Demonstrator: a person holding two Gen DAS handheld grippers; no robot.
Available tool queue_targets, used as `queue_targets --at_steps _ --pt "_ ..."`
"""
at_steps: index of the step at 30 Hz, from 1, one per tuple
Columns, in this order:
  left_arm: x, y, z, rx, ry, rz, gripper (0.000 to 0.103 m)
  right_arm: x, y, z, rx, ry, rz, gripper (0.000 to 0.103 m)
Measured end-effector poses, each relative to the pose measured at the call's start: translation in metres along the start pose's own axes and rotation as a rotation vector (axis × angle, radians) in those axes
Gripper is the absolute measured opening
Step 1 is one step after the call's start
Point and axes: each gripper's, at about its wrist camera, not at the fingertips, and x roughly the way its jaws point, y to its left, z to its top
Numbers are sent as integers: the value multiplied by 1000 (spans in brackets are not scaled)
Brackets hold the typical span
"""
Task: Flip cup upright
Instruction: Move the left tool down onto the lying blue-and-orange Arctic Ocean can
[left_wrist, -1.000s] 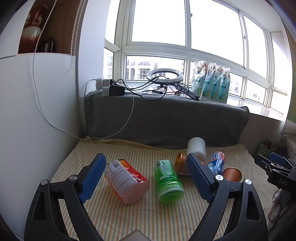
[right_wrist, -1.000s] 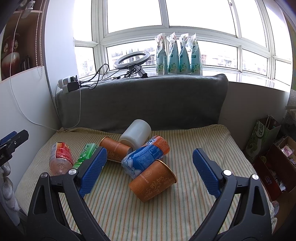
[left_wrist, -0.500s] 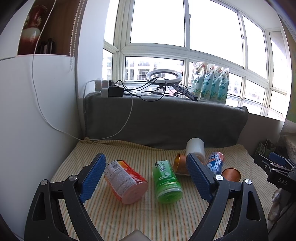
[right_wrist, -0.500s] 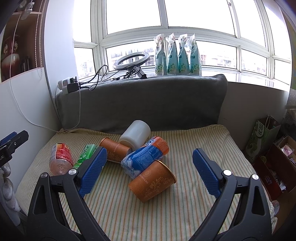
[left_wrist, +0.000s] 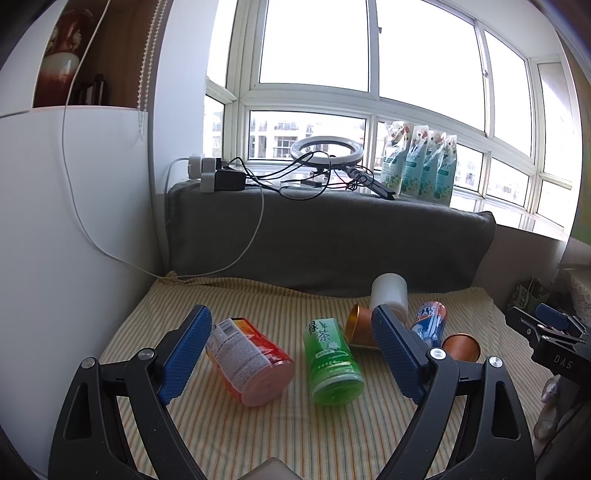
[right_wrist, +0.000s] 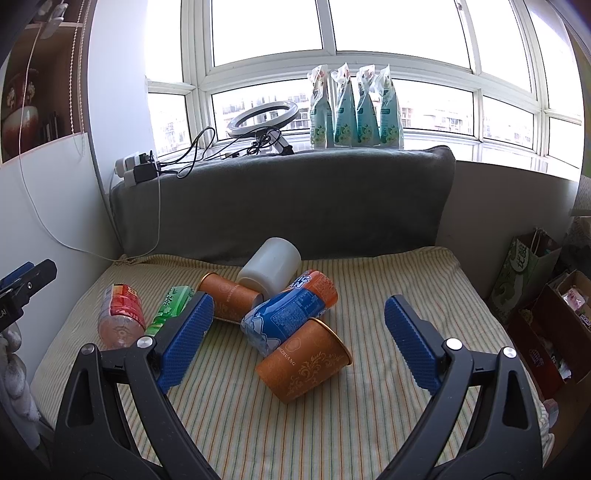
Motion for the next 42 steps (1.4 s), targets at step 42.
queue_targets --at_steps 42 --pt "164 -157 19 306 657 -534 63 40 -100 -14 110 138 -19 96"
